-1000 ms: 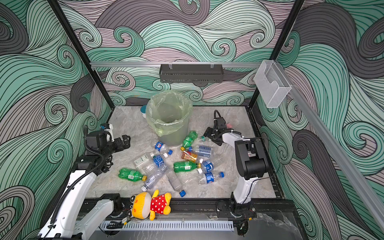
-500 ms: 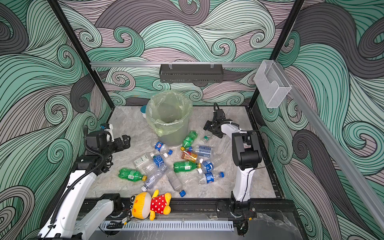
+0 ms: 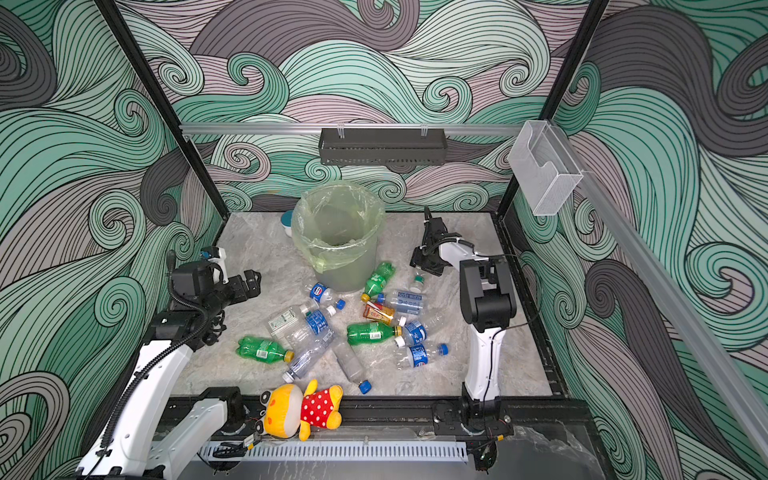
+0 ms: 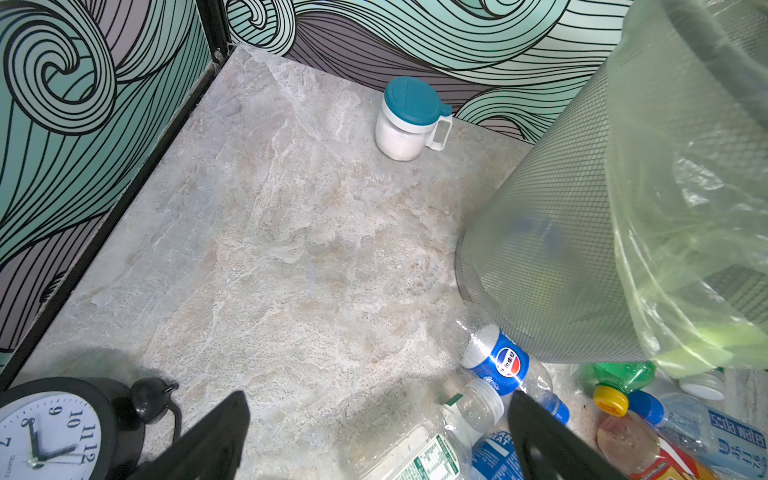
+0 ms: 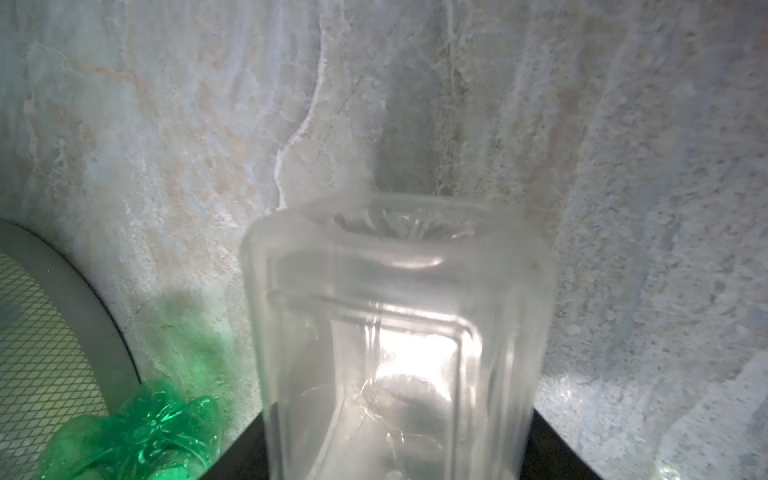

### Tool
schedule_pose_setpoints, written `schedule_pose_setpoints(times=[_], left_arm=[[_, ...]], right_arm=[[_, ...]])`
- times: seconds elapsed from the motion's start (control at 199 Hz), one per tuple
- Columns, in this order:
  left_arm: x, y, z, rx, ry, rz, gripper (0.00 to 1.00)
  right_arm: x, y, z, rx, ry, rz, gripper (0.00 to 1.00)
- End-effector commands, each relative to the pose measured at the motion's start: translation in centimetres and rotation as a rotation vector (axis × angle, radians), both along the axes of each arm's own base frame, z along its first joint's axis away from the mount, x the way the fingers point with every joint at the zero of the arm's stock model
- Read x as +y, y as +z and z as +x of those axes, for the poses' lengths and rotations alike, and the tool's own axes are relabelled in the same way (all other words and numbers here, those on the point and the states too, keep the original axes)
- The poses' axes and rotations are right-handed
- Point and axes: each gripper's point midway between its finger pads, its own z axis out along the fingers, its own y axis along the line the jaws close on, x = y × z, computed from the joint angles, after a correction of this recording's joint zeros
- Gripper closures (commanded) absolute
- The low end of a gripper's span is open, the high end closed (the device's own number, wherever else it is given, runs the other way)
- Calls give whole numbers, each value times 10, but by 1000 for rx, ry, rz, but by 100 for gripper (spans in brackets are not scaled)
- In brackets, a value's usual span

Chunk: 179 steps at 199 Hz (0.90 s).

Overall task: Throw the plastic bottles in the bin
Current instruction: 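Lift the clear bottle with the right gripper and carry it over the bin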

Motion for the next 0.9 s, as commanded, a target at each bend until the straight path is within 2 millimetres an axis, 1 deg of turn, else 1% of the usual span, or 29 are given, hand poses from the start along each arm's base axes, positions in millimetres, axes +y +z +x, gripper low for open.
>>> schedule_pose_setpoints(times=[0.0, 0.085, 0.186, 0.286, 0.356, 0.427, 0.597, 0.758, 0.833, 0.893], left_arm=[[1, -1, -1, 5, -6, 3, 1], [1, 0, -2, 2, -5, 3, 1], [1, 0, -2, 0, -4, 2, 1], [1, 0, -3, 0, -4, 2, 1], [1, 0, -4, 0, -1, 3, 1], [2, 0, -4, -3, 1, 4, 1], [3, 1, -5, -7, 9, 7, 1], [4, 3, -7, -12, 12, 9, 1], [4, 2, -7, -9, 13, 7, 1], [3, 2, -7, -7, 11, 6, 1]], right_arm=[[-8, 3, -10, 13, 28, -45, 40], [-9, 7, -11, 2, 45, -57, 47], [-4, 14, -11, -16, 84, -36, 52], [-3, 26, -12, -43, 97, -29, 55], [3, 43, -12, -76, 121, -4, 55], [11, 65, -14, -121, 159, 37, 55], [13, 118, -26, -221, 185, 77, 56], [19, 155, -49, -286, 234, 122, 56], [26, 168, -64, -292, 269, 164, 56], [31, 175, -78, -287, 299, 201, 56]])
